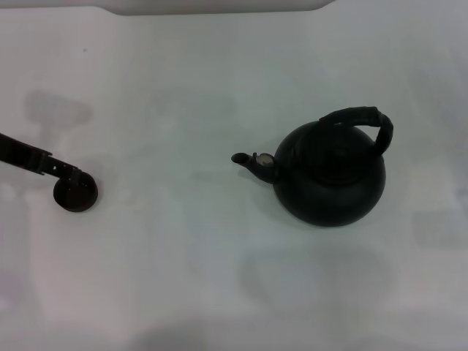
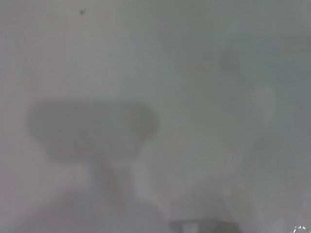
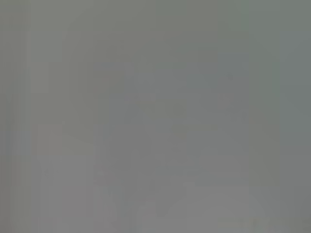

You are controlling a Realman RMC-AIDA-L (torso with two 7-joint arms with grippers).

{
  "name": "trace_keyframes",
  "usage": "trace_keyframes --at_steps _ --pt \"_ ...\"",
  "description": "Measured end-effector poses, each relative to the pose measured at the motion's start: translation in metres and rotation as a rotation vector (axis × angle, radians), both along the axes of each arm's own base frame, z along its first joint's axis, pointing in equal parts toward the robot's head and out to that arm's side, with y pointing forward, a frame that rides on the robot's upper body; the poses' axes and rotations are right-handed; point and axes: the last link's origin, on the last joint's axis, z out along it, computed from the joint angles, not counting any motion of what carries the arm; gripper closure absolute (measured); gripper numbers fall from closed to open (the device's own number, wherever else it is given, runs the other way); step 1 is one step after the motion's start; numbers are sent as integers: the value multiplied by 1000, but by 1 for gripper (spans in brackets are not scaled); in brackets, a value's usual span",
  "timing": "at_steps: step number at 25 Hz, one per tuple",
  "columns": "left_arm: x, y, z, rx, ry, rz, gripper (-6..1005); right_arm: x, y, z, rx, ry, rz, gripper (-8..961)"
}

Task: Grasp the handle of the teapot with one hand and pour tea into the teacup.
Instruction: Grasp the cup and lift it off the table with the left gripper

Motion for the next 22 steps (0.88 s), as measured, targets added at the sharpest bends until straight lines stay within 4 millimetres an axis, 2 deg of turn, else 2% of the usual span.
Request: trace_keyframes --at_steps 12,22 --pt "0 -2 -13 -36 -34 1 128 1 0 1 6 0 -4 90" --pt "-4 -2 -16 -52 -26 16 131 0 3 2 7 -1 -2 90"
